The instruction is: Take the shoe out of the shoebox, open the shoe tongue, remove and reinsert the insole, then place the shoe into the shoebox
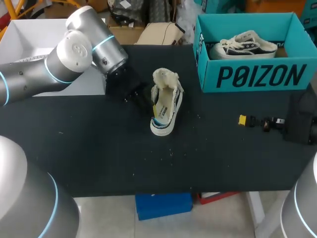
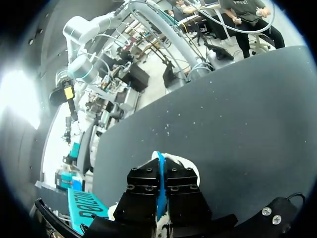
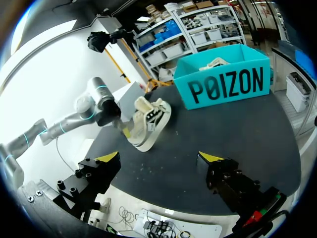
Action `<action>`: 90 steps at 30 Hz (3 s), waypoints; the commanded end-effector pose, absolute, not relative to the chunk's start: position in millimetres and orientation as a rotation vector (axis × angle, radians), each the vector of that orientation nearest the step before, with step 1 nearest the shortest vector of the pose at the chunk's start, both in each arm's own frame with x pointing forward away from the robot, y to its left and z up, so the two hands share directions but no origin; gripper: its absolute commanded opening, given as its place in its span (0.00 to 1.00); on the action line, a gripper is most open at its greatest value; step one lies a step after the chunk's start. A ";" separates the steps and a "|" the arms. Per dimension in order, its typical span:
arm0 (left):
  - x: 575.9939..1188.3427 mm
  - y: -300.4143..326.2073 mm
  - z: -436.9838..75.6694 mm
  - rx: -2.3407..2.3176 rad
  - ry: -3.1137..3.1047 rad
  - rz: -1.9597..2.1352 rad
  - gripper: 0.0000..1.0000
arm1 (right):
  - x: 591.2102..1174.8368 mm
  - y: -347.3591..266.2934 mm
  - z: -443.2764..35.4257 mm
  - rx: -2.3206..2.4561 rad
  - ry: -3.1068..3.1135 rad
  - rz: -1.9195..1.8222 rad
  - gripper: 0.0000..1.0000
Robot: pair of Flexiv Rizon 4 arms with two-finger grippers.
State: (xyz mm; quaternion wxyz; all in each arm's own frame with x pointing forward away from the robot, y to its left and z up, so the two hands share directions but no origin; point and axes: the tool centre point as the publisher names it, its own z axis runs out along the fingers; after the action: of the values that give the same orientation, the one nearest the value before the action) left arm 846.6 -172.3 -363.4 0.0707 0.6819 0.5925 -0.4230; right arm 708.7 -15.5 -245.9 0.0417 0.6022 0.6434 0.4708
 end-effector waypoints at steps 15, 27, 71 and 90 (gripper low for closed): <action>878.4 -187.3 -374.4 2.009 1.817 -1.254 0.00 | 707.6 -16.0 -245.6 1.843 1.969 1.445 1.00; 865.0 -199.9 -380.8 2.046 1.855 -1.311 1.00 | 707.6 -16.0 -245.6 1.843 1.969 1.445 1.00; 872.5 -184.2 -379.8 2.234 2.194 -0.566 0.00 | 707.6 -16.0 -245.6 1.843 1.969 1.445 1.00; 874.3 -204.2 -422.0 2.318 2.200 -0.540 0.00 | 707.6 -16.0 -245.6 1.843 1.969 1.445 1.00</action>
State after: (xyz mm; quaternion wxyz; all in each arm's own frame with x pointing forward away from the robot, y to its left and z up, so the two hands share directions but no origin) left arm 871.7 -197.3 -412.0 -0.0455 0.7136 0.6784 -0.1688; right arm 708.6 -15.5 -245.9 0.0417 0.6022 0.6434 0.4709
